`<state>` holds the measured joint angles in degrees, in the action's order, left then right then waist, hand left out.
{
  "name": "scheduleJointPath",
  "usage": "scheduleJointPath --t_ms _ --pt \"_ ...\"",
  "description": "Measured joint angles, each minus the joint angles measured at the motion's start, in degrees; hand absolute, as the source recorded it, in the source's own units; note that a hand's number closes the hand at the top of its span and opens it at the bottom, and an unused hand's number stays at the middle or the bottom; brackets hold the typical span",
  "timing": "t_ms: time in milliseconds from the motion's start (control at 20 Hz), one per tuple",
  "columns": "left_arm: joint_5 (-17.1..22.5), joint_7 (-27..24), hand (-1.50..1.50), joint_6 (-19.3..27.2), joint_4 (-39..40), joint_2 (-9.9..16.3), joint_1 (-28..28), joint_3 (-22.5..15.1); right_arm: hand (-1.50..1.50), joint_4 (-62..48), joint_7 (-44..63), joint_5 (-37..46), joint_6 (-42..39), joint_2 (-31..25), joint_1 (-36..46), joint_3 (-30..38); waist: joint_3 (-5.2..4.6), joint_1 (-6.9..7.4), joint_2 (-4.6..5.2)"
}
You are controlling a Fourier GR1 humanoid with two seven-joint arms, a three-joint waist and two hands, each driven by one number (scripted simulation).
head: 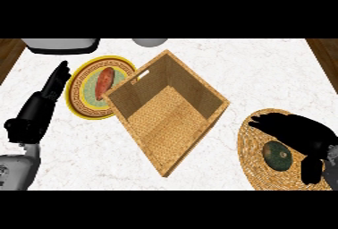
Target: Pick the squash from the placemat and place it in the basket
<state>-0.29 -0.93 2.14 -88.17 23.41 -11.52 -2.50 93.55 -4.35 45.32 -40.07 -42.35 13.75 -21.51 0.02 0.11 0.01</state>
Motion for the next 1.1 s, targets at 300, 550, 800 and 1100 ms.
scheduleJointPath --t_ms 300,550,800,1100 --pt "-1.66 0.11 0.0 -1.55 0.61 -1.35 -0.68 1.73 -1.5 -1.28 -3.69 4.49 2.12 1.71 -2.96 1.83 -0.03 -0.11 -0.03" --pt "-3.01 0.44 0.0 -2.33 -0.14 -2.78 0.0 2.81 -1.5 -1.96 -4.58 7.45 2.79 4.91 -4.92 2.76 -0.02 -0.14 -0.04" --pt "-4.06 1.1 0.0 -3.48 -2.61 -3.72 1.5 3.36 -1.5 -5.72 -6.94 10.94 3.91 6.98 -4.35 3.15 -0.02 0.03 -0.04" --pt "-5.34 0.04 0.0 -4.79 -1.9 -4.92 1.84 4.82 -1.5 -7.4 -8.69 14.48 4.43 8.32 -5.48 4.88 -0.02 -0.08 -0.02"
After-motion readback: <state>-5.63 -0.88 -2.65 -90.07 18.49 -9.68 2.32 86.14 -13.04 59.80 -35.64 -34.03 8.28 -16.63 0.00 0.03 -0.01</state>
